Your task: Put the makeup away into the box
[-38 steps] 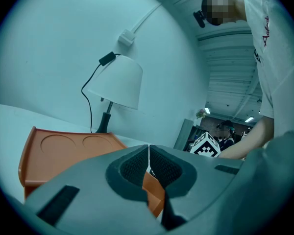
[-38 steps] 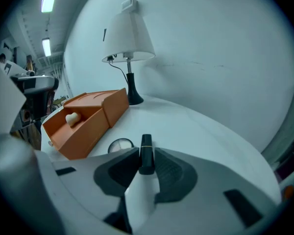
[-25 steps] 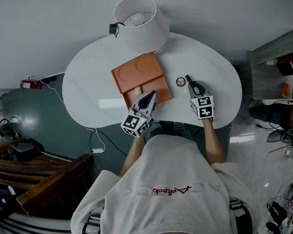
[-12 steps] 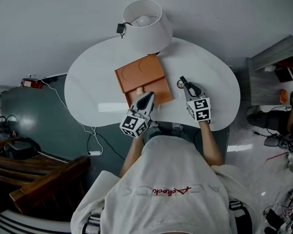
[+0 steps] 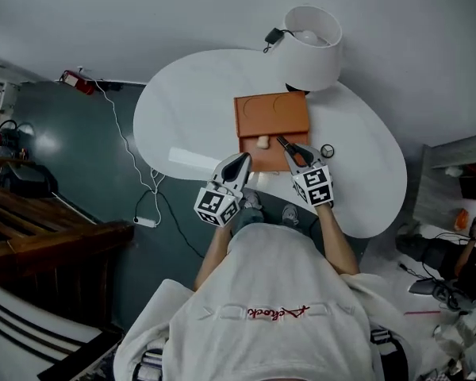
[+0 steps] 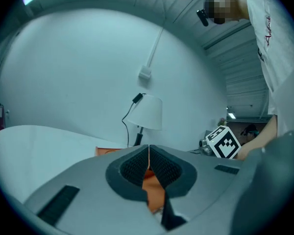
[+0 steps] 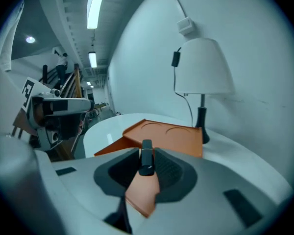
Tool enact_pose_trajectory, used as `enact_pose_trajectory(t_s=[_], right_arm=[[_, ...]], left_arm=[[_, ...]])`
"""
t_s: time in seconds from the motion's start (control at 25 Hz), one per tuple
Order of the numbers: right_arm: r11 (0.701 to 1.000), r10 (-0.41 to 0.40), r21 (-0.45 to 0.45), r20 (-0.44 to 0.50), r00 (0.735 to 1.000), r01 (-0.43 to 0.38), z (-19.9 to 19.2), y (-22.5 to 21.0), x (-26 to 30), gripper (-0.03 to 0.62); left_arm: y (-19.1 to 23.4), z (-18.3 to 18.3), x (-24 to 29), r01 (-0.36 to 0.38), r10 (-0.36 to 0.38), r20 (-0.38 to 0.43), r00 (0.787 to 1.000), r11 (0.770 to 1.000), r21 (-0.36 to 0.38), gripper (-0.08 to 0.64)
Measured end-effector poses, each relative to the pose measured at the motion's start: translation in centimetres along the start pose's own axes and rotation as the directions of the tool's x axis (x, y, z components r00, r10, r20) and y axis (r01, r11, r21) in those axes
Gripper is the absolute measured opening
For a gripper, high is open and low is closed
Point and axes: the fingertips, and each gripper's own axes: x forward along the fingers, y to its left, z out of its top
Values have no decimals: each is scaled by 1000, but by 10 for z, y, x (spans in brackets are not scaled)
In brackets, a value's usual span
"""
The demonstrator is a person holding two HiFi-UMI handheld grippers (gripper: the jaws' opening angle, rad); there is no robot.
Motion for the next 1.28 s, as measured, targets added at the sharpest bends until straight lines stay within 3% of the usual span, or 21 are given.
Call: enact_pose_trajectory(t_s=[0.24,0.44,0.72,1.0,1.28], right_arm=[[979,167,-112,-47,985,-171,12,63,39,106],[955,234,-166,-97,967,-247,12,89,55,106],[930,277,-196,-185,943,-311,-1,101,70,107],[893,302,-235,-320,898,-384,-31,98,89,106],[886,287,-243,-381,879,-394,-45,93,101,107]], left_arm=[[38,6,-52,-146,147,48,988,989,-18,15],[54,7,-78,-210,212,69,975,977,-36,15],[66,5,-88,-228,231,71,970,972,-58,15],[78,-7,-85,-236,241,47,969,968,-85,15],[94,-15,-81,-243,247,27,969,964,-105,15]])
